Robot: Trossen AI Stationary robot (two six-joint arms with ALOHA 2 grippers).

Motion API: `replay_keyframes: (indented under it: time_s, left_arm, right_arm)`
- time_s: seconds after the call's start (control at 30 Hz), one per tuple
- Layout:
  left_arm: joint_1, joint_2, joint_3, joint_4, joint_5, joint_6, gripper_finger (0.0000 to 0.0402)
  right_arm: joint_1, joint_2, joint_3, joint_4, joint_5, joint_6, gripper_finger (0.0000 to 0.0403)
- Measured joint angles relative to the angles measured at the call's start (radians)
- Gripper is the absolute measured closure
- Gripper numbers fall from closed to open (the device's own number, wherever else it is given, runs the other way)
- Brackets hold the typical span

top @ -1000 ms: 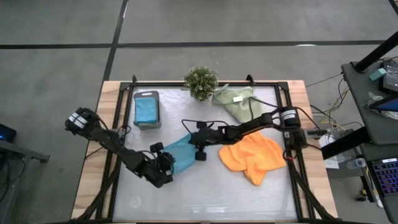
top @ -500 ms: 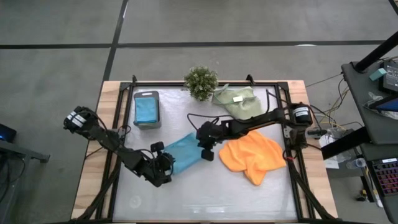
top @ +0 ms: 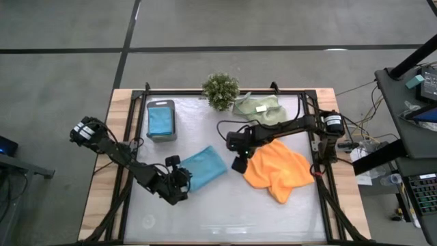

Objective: Fold microfiber towels
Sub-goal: Fold the blue microfiber cloth

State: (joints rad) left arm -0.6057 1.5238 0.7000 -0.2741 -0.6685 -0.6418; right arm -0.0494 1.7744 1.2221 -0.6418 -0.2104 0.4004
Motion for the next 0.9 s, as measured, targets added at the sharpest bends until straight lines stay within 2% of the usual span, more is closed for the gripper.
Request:
replay_keyframes:
  time_s: [0.17, 0.4, 0.9]
  left_arm:
    - [0.004, 0.008, -0.011, 0.006, -0.003, -0.005, 0.0382]
    - [0.004, 0.042, -0.040, 0.089, -0.028, -0.005, 0.0382]
    - [0.004, 0.051, -0.050, 0.090, -0.025, -0.005, 0.0382]
  right_arm:
    - [-0.001, 0.000, -0.002, -0.012, 0.000, 0.004, 0.0183]
    - [-0.010, 0.000, -0.007, 0.054, 0.001, 0.058, 0.0167]
    - [-0.010, 0.035, -0.049, 0.448, -0.001, 0.129, 0.0165]
